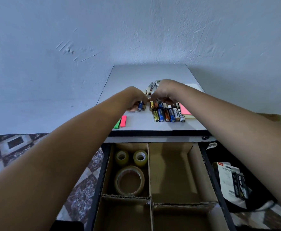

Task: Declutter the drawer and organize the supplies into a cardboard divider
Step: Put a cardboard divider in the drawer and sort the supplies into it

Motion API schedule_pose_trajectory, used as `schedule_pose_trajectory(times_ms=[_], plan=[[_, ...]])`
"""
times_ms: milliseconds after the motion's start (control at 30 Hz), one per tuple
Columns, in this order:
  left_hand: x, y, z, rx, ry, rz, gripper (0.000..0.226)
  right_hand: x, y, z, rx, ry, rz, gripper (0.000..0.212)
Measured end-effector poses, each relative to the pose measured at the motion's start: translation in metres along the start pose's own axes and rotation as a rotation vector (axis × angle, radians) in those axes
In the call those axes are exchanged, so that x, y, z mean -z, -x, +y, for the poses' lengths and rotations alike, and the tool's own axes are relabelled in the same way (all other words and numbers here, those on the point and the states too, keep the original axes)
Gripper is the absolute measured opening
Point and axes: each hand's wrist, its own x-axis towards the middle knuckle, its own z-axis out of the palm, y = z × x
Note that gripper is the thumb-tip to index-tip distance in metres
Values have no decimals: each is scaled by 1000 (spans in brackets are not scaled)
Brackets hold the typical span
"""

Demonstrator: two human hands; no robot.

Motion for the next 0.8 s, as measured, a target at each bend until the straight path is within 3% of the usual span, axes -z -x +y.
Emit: schedule_pose_trajectory(times_ms=[133,233,333,467,633,800], plan=[[16,2,-5,-17,52,43,27,-5,-4,-9,50,223,74,13],[25,6,-10,-28,74,62,29,-11,-7,-15,66,411,133,25],[30,11,-14,-28,86,70,29,-18,-14,-19,76,474,180,30],[34,16,-18,-37,105,94,28,-26,-15,-19,106,494,218,19],[38,22,-22,-61,132,105,29,-28,-17,-16,113,386,258,22],[46,37,-23,-94,273,66,21,-4,12,-20,162,4,304,33]])
